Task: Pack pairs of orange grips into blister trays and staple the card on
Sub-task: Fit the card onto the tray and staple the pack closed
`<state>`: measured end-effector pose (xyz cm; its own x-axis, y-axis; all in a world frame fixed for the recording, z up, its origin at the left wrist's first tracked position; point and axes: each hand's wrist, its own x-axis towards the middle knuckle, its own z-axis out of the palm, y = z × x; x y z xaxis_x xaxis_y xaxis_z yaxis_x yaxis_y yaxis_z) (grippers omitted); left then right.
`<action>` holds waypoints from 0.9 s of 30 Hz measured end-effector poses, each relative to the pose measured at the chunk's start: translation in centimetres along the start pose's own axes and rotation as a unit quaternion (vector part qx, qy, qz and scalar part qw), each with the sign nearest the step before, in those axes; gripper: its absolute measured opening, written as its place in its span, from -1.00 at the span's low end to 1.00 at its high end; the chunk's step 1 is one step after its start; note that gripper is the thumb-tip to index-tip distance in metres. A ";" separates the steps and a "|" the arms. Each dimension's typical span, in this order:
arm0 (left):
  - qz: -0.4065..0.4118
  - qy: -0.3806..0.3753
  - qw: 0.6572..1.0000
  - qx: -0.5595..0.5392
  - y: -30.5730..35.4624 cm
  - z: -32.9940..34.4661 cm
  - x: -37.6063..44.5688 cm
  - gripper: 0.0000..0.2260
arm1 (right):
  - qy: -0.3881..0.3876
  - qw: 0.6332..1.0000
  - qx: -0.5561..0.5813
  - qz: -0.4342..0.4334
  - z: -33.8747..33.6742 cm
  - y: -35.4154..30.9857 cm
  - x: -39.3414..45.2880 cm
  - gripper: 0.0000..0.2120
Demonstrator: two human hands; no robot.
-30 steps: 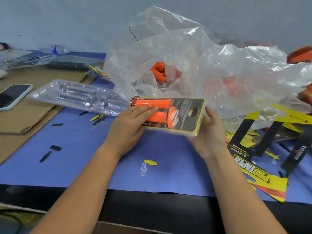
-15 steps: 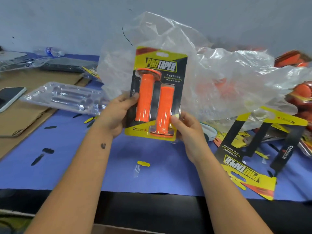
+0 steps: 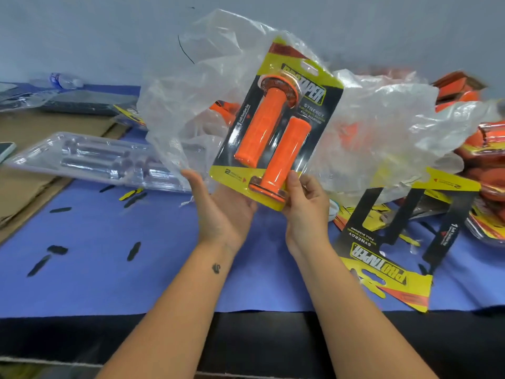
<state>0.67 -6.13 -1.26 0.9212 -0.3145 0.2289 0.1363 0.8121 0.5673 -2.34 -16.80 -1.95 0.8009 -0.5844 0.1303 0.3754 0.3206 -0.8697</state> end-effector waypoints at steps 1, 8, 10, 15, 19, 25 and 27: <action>-0.007 -0.009 1.000 0.020 -0.2 0.0 -0.1 -0.12 | 0.003 1.000 -0.003 0.003 0.1 0.2 -0.1 -0.78; -0.066 0.039 0.984 0.163 -0.4 -0.3 0.0 -0.67 | -0.054 0.995 -0.078 -0.008 -0.2 0.6 -0.3 -0.76; -0.065 0.062 0.990 0.110 -0.1 -0.8 0.3 -0.74 | -0.106 0.991 -0.078 0.011 0.0 0.7 -0.6 -0.78; -0.035 0.091 0.995 0.001 0.3 -1.4 0.6 -0.72 | -0.146 0.980 -0.134 -0.011 0.9 0.8 -1.2 -0.83; -0.063 0.109 0.991 0.039 -0.1 -1.3 0.7 -0.65 | -0.116 0.983 -0.143 0.000 0.8 1.1 -0.8 -0.80; -0.074 0.139 0.987 0.036 -0.1 -1.6 1.0 -0.85 | -0.126 0.981 -0.140 0.036 0.8 1.2 -0.6 -0.79; -0.069 0.128 0.988 0.041 -0.1 -1.5 0.9 -0.87 | -0.127 0.981 -0.140 0.033 0.8 1.0 -0.6 -0.86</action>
<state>2.01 -5.77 -2.33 0.9596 -0.2756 -0.0573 0.2466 0.7250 0.6431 -2.05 -15.54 -2.46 0.9229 -0.3536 0.1526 0.2045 0.1141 -0.9722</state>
